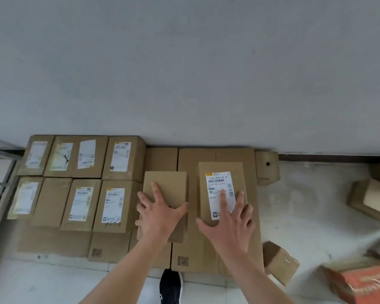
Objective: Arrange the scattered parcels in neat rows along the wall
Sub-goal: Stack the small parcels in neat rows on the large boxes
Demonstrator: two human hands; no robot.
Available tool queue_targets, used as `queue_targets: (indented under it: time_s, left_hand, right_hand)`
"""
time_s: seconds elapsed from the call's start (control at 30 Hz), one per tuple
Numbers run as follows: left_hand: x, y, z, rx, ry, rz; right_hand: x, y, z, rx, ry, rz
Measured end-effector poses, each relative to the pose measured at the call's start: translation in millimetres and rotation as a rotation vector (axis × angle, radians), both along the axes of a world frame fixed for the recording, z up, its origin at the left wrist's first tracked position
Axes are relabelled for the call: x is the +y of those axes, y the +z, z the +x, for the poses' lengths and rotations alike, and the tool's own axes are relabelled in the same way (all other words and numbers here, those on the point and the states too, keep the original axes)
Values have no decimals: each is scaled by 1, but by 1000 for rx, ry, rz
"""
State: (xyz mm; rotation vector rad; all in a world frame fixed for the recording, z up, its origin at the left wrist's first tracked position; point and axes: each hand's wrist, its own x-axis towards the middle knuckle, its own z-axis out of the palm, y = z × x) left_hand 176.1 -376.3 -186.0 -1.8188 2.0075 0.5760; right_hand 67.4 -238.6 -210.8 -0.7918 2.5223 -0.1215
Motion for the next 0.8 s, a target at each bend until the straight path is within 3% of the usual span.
queue_targets:
  time_s: [0.33,0.8]
  left_hand:
    - [-45,-75,72,-2,78,61]
    - [-64,-105,90,-42,-1,78]
  right_hand:
    - [-175,-59,22,93,-23,-58]
    - [-275,-85,95,41,18,-85]
